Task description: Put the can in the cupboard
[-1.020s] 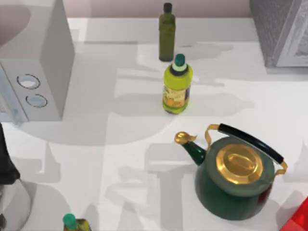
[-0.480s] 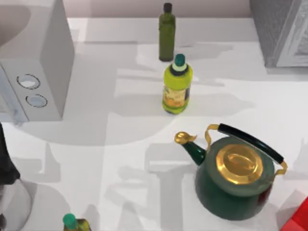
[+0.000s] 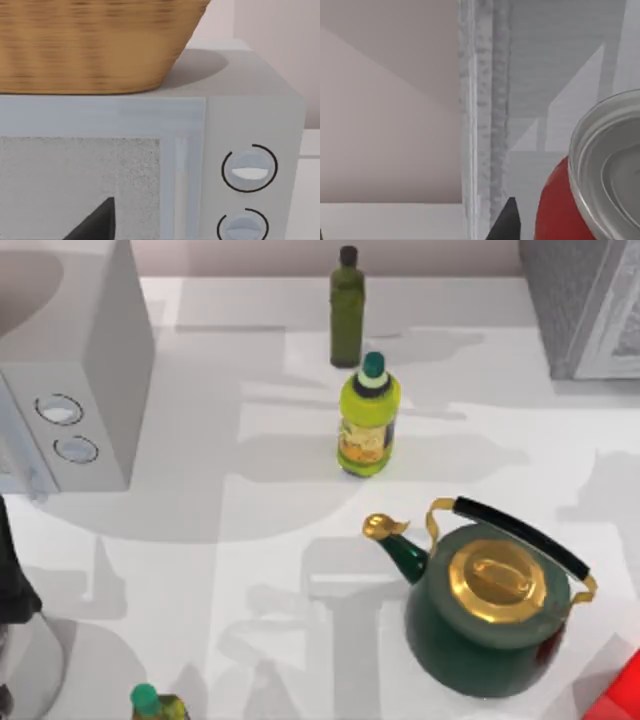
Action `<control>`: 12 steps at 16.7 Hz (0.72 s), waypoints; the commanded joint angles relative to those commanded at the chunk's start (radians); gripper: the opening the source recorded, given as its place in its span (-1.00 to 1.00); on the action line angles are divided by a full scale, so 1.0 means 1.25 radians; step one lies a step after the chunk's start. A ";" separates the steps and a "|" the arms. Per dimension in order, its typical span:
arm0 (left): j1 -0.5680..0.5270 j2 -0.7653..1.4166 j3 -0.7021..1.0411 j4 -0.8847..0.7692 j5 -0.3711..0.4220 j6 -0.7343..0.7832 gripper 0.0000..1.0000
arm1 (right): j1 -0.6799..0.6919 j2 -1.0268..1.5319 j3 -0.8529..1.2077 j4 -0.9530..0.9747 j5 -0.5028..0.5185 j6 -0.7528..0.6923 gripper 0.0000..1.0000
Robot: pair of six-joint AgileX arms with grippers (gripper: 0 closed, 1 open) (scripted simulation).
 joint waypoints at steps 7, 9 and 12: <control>0.000 0.000 0.000 0.000 0.000 0.000 1.00 | 0.053 0.383 0.525 -0.122 0.056 0.005 -1.00; 0.000 0.000 0.000 0.000 0.000 0.000 1.00 | 0.065 0.471 0.640 -0.150 0.069 0.006 -1.00; 0.000 0.000 0.000 0.000 0.000 0.000 1.00 | 0.079 0.573 0.777 -0.183 0.084 0.007 -1.00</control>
